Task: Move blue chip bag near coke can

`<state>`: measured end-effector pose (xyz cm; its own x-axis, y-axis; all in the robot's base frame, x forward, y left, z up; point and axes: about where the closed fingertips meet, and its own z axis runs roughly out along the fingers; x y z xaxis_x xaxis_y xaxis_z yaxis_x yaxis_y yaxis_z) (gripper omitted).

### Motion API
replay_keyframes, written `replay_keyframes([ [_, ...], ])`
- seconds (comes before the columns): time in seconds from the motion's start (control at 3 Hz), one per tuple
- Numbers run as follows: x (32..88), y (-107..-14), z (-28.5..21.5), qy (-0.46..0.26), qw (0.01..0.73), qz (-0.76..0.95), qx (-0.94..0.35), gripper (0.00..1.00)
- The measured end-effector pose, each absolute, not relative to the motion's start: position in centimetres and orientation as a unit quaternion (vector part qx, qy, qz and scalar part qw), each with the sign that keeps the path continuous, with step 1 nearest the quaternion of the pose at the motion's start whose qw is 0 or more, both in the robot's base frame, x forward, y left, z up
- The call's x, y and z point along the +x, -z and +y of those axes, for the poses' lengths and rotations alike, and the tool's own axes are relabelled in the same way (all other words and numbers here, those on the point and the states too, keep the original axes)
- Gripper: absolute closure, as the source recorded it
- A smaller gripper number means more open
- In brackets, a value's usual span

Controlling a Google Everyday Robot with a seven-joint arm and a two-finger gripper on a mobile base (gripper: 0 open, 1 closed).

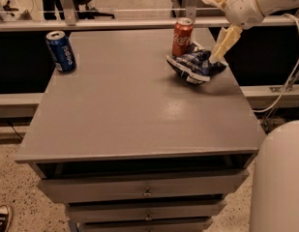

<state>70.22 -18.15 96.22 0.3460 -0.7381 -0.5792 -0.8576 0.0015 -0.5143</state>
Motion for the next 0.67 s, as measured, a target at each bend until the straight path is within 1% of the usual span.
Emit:
replay_keyframes([
  [0.33, 67.5, -100.1, -20.4, -0.064, 0.466, 0.583, -0.662, 0.00],
  [0.67, 62.3, -103.6, -24.2, -0.056, 0.511, 0.603, -0.611, 0.00],
])
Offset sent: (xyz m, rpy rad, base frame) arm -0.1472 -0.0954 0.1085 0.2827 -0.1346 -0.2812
